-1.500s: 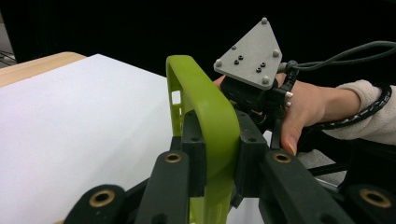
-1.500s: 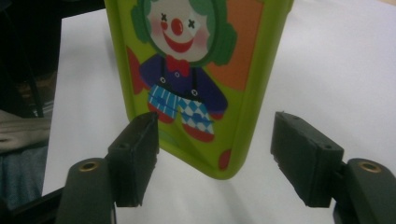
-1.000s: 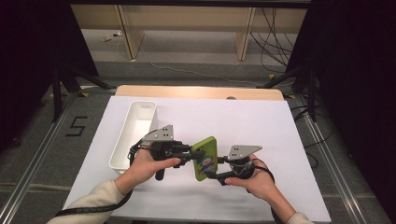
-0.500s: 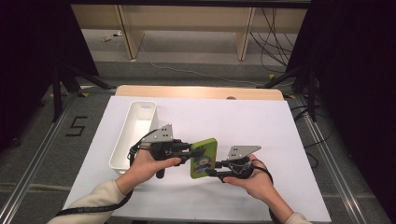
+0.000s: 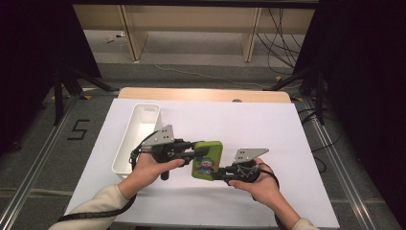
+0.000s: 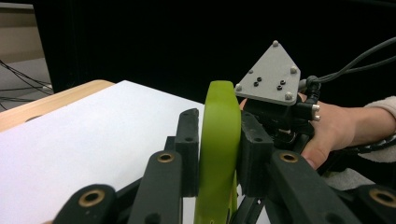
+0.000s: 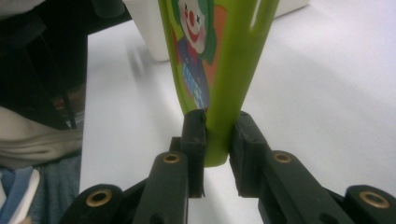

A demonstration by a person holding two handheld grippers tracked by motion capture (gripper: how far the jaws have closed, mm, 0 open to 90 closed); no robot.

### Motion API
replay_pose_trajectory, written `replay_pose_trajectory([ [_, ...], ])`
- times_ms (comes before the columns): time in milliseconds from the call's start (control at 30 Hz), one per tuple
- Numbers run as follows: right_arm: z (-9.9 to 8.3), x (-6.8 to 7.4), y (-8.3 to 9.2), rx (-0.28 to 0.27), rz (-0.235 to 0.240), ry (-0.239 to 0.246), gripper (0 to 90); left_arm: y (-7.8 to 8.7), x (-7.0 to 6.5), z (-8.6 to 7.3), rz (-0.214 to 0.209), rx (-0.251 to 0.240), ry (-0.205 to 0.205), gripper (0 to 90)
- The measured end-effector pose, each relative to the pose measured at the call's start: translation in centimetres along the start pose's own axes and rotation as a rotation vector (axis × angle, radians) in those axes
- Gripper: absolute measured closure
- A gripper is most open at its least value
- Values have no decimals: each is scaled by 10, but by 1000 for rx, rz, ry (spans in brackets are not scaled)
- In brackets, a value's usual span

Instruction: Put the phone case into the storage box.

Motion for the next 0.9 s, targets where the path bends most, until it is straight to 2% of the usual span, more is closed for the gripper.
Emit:
replay_pose_trajectory([
  [167, 2, 1, 1, -9, -4, -20, 787, 0, 2, 0, 26, -9, -6, 681],
  [300, 2, 1, 1, -14, -13, -36, 788, 0, 5, -1, 78, 7, -6, 616],
  [433, 2, 1, 2, -15, -34, -53, 789, 1, 6, -1, 110, 16, 7, 497],
  [700, 5, 1, 4, -50, -101, -80, 789, -1, 5, 0, 207, 61, 12, 169],
  [900, 8, 5, 4, -94, -165, -96, 788, -5, 0, 4, 250, 67, -4, 87],
])
Point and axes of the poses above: each handheld gripper's, and its own axes: y roughly backward along the jaws, z roughly out of its top, x roughly to its left, the point moved 3 cm from there along -y, roughly forward along the jaws, and after that the axes turned 11 degrees about -y, right-handed, at the moved point
